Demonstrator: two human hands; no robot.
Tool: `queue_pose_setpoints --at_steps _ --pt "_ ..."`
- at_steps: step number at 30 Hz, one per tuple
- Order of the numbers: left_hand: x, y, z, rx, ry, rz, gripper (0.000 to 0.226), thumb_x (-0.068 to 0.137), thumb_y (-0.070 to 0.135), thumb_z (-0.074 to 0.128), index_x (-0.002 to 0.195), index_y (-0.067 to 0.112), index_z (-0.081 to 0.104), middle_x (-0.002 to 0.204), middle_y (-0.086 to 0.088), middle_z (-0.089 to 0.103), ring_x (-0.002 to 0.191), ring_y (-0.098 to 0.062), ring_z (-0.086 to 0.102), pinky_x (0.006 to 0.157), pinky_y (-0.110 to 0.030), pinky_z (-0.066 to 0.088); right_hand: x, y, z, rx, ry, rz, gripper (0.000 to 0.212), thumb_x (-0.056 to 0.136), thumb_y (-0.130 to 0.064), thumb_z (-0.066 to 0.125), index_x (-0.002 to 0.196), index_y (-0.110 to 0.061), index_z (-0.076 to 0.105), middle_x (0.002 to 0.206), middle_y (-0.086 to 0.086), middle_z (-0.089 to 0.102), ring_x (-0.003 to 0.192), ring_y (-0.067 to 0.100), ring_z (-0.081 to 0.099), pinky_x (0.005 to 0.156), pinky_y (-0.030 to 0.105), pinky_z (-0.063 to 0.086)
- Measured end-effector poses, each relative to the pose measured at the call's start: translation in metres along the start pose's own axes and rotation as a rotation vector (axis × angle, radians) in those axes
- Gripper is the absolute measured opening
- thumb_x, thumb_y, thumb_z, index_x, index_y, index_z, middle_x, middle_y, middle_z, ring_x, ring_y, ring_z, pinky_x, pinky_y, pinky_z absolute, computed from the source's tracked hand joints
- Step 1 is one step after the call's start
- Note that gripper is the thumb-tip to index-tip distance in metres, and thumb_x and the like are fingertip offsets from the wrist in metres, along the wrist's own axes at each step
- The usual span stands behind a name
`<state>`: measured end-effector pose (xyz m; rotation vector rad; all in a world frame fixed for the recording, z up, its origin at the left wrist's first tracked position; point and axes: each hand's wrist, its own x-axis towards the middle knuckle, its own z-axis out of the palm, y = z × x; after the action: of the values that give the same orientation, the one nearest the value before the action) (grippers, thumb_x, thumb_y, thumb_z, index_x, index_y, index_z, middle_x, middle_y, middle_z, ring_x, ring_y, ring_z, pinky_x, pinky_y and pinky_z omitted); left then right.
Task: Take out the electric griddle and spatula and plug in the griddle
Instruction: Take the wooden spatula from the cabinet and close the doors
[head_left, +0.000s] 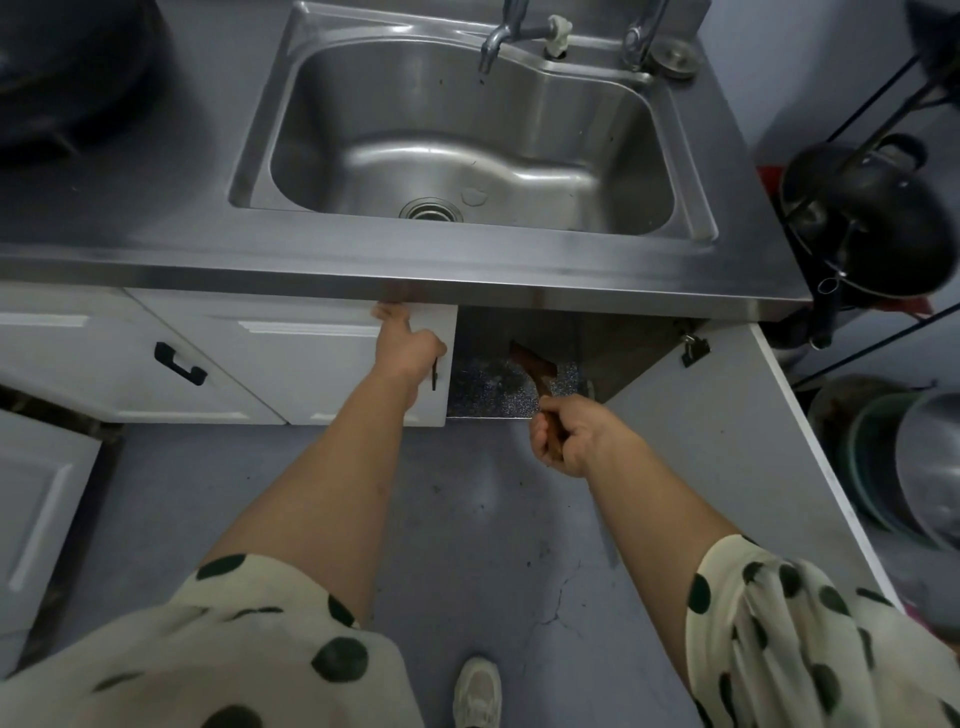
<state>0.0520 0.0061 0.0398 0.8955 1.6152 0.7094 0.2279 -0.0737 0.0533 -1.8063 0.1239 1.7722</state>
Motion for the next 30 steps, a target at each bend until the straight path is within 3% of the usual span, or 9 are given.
queue_pose_setpoints --at_steps 4,9,12,14,19,22,26,28,30 --pt "0.0 -0.001 0.002 -0.026 -0.01 -0.015 0.094 0.088 -0.004 0.053 0.152 0.015 -0.013 0.161 -0.005 0.013 0.144 -0.027 0.024 0.09 -0.024 0.027 -0.002 -0.001 0.002 -0.007 -0.005 -0.009 0.029 0.1 -0.016 0.044 0.071 -0.011 0.044 0.032 0.001 0.04 0.021 0.01 0.037 0.031 0.01 0.036" --pt "0.0 -0.005 0.0 0.035 -0.021 0.005 0.093 0.089 -0.004 0.05 0.152 0.016 -0.016 0.162 -0.003 0.008 0.143 -0.025 0.025 0.086 -0.022 0.03 -0.002 -0.003 0.008 0.008 -0.019 -0.009 0.029 0.1 -0.016 0.045 0.071 -0.013 0.043 0.035 0.001 0.041 0.022 0.01 0.038 0.031 0.01 0.036" --pt "-0.003 -0.005 -0.001 0.056 -0.028 0.002 0.091 0.09 -0.005 0.049 0.152 0.017 -0.014 0.163 -0.003 0.006 0.142 -0.024 0.028 0.085 -0.022 0.03 -0.003 -0.002 0.012 0.024 -0.032 -0.01 0.027 0.1 -0.016 0.044 0.073 -0.014 0.042 0.051 0.0 0.041 0.023 0.009 0.038 0.031 0.01 0.036" --pt "-0.005 -0.005 -0.004 0.047 -0.01 -0.009 0.088 0.091 -0.005 0.049 0.153 0.019 -0.009 0.161 -0.004 0.013 0.13 -0.022 0.039 0.085 -0.023 0.03 -0.006 0.001 0.012 0.032 -0.039 -0.01 0.025 0.1 -0.016 0.045 0.075 -0.014 0.042 0.059 -0.001 0.039 0.024 0.009 0.039 0.031 0.01 0.036" --pt "-0.025 -0.005 -0.009 0.104 -0.048 0.0 0.078 0.093 -0.004 0.047 0.154 0.016 0.003 0.161 -0.008 0.017 0.143 -0.028 0.028 0.098 -0.024 0.031 -0.027 0.012 0.009 0.052 -0.031 -0.038 0.024 0.1 -0.014 0.045 0.076 -0.014 0.043 0.06 -0.001 0.04 0.023 0.009 0.039 0.032 0.01 0.037" --pt "-0.049 -0.006 -0.008 0.164 -0.106 0.03 0.07 0.092 -0.005 0.047 0.153 0.011 0.015 0.158 -0.01 0.024 0.143 -0.028 0.029 0.11 -0.029 0.029 -0.047 0.022 0.003 0.071 -0.018 -0.045 0.024 0.099 -0.014 0.047 0.075 -0.013 0.045 0.051 0.0 0.043 0.025 0.01 0.04 0.032 0.011 0.037" --pt "-0.087 -0.005 -0.008 0.245 -0.165 0.088 0.065 0.09 -0.008 0.048 0.149 0.005 0.028 0.155 -0.011 0.031 0.141 -0.028 0.033 0.11 -0.03 0.03 -0.083 0.039 -0.011 0.109 -0.009 -0.069 0.025 0.099 -0.016 0.048 0.074 -0.012 0.044 0.044 0.001 0.043 0.024 0.01 0.039 0.031 0.011 0.036" --pt "-0.108 -0.003 -0.005 0.266 -0.188 0.107 0.057 0.088 -0.01 0.047 0.144 0.0 0.037 0.15 -0.016 0.04 0.137 -0.031 0.039 0.11 -0.033 0.033 -0.102 0.048 -0.018 0.132 -0.009 -0.082 0.025 0.099 -0.016 0.047 0.074 -0.013 0.043 0.053 0.001 0.041 0.023 0.009 0.038 0.03 0.011 0.035" --pt "-0.13 -0.002 -0.001 0.292 -0.225 0.143 0.041 0.088 -0.009 0.048 0.127 -0.001 0.058 0.132 -0.014 0.057 0.128 -0.03 0.048 0.106 -0.035 0.038 -0.124 0.058 -0.027 0.161 -0.019 -0.096 0.026 0.099 -0.017 0.046 0.074 -0.013 0.042 0.057 0.0 0.04 0.022 0.01 0.037 0.03 0.011 0.035"
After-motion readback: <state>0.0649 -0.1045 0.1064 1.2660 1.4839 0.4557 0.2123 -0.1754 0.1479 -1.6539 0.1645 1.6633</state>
